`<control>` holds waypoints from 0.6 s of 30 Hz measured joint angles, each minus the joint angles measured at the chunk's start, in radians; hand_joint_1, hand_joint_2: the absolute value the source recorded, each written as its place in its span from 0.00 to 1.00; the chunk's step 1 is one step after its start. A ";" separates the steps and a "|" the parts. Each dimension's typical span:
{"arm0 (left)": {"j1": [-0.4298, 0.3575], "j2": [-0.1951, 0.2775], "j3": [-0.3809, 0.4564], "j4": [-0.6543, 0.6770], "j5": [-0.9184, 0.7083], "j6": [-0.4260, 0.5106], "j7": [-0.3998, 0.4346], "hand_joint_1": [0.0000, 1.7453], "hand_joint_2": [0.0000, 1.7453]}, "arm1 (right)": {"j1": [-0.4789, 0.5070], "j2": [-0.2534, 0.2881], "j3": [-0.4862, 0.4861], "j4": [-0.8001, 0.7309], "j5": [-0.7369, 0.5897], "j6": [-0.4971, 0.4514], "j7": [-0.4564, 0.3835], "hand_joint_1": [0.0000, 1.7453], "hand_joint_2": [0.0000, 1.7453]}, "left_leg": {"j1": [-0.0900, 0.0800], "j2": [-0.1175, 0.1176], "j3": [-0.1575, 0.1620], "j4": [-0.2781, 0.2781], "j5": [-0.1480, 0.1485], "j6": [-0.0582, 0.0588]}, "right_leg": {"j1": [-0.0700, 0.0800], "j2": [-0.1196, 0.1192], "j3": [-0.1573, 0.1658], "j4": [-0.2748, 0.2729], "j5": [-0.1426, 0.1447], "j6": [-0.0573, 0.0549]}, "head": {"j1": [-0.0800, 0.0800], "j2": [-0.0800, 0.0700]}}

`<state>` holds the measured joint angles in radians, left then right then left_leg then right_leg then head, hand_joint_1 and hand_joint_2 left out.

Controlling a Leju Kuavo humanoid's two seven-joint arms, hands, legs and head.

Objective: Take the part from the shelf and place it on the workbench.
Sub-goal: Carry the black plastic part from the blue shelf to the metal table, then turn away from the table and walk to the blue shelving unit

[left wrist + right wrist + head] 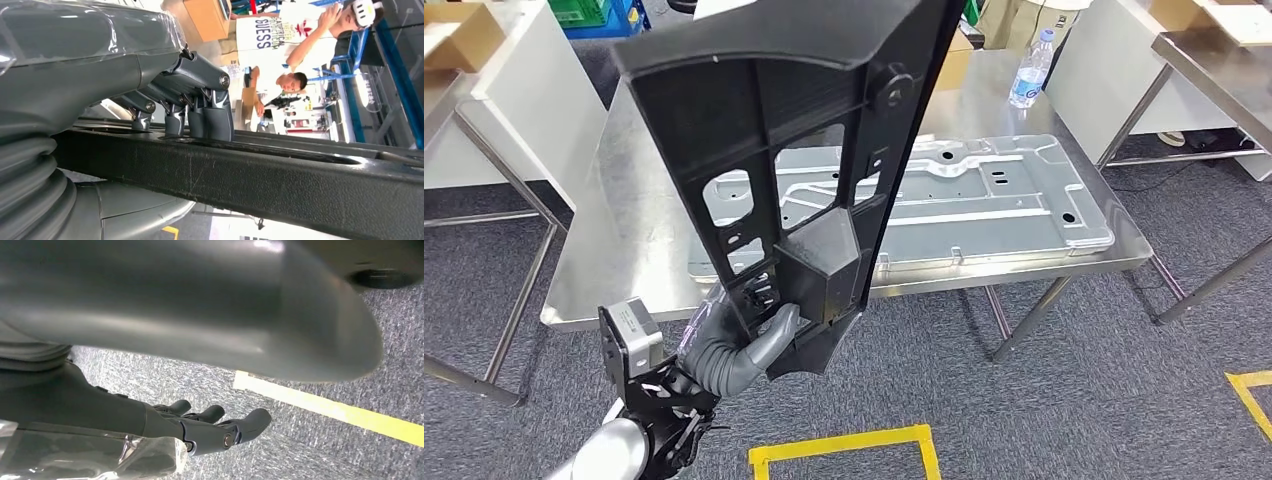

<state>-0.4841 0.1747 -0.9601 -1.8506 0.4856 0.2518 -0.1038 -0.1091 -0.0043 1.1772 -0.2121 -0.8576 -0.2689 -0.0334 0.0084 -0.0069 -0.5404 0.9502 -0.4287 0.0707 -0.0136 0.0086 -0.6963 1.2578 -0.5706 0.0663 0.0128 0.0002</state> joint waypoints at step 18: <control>-0.001 0.000 0.000 0.005 0.000 0.000 0.000 1.00 1.00 | 0.003 -0.003 0.000 0.000 0.001 0.001 0.000 0.00 0.00 | 0.007 0.002 -0.130 0.233 -0.070 -0.059 | -0.003 0.006 0.146 -0.299 0.129 -0.052 | -0.006 0.000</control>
<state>-0.4849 0.1747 -0.9598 -1.8453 0.4856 0.2518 -0.1038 -0.1059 -0.0072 1.1772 -0.2121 -0.8564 -0.2682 -0.0335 0.0158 -0.0054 -0.6702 1.1832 -0.4984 0.0114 -0.0165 0.0142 -0.5506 0.9591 -0.4415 0.0145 0.0072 0.0002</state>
